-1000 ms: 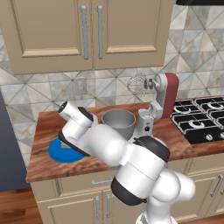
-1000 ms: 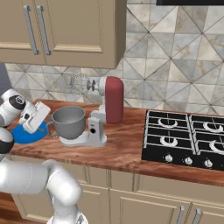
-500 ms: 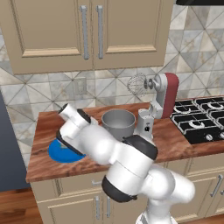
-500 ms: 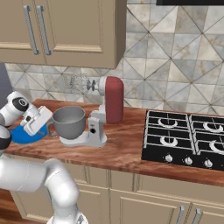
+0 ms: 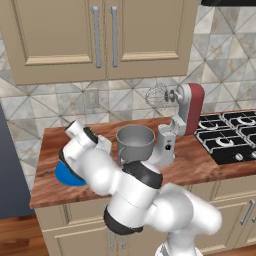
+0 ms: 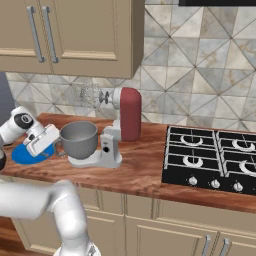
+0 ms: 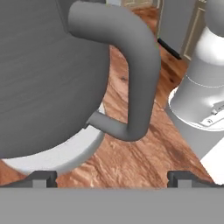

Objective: Add butter and sugar cubes to the stand mixer bowl and then turn on the stand mixer to begin making frosting.

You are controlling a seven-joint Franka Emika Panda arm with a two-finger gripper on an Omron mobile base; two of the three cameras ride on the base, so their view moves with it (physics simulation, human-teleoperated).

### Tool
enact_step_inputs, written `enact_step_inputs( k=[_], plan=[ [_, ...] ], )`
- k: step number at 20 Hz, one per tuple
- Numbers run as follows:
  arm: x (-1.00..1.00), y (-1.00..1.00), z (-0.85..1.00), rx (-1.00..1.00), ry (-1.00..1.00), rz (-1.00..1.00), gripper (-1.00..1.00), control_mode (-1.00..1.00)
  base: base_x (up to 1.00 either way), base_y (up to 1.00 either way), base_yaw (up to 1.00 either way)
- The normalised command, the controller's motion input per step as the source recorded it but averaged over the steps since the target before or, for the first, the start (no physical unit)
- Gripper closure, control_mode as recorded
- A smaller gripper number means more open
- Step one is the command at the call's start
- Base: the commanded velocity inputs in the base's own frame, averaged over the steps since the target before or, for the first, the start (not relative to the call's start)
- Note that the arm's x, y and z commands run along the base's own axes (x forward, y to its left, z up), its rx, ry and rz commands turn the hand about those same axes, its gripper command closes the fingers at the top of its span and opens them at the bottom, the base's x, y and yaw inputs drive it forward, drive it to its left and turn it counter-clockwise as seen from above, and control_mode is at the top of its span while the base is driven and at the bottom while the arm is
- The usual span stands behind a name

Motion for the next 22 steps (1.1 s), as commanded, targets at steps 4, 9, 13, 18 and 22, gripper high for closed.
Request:
enact_step_inputs(
  k=[4,9,13,18,22],
  plan=[
    [0.17,0.04,-0.19,-0.04,0.00,-0.09,-1.00,-1.00,0.00,0.00,0.00],
    [0.19,0.00,-0.19,-0.04,0.00,-0.02,-1.00,-1.00,0.00,0.00,0.00],
    [0.17,0.00,-0.18,-0.04,0.00,0.00,-1.00,-1.00,0.00,0.00,0.00],
    [0.21,0.00,-0.17,-0.03,0.00,0.00,-1.00,-1.00,0.00,0.00,0.00],
    [0.12,0.00,-0.20,-0.03,0.00,0.00,-1.00,-1.00,0.00,0.00,0.00]
  ],
)
